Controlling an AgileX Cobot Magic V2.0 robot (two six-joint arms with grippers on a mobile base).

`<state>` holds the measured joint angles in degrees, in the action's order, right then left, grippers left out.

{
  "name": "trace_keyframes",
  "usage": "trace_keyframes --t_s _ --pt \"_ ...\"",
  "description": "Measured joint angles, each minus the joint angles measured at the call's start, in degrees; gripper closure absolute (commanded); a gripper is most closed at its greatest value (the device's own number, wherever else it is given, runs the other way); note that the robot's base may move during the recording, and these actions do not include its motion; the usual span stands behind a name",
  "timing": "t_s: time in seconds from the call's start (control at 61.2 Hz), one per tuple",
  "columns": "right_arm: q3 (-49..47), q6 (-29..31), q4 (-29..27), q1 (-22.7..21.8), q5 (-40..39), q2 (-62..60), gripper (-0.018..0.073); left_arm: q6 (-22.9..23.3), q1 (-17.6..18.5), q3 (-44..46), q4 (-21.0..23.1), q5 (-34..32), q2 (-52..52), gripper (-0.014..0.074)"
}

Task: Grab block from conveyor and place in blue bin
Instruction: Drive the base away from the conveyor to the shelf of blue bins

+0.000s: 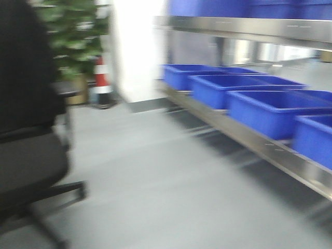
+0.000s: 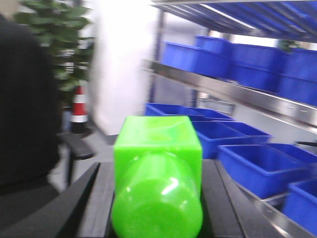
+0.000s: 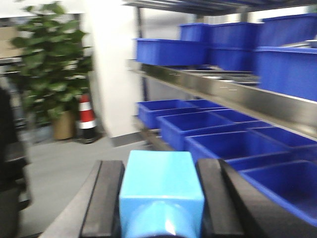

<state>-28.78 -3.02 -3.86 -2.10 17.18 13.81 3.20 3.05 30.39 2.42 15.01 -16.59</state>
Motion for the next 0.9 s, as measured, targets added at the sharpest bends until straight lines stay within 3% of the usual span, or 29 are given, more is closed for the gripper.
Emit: trace_keyframes --t_s 0.899 --pt "0.00 0.00 0.00 0.00 0.00 0.00 0.0721 0.00 0.00 0.00 0.00 0.00 0.00 0.0707"
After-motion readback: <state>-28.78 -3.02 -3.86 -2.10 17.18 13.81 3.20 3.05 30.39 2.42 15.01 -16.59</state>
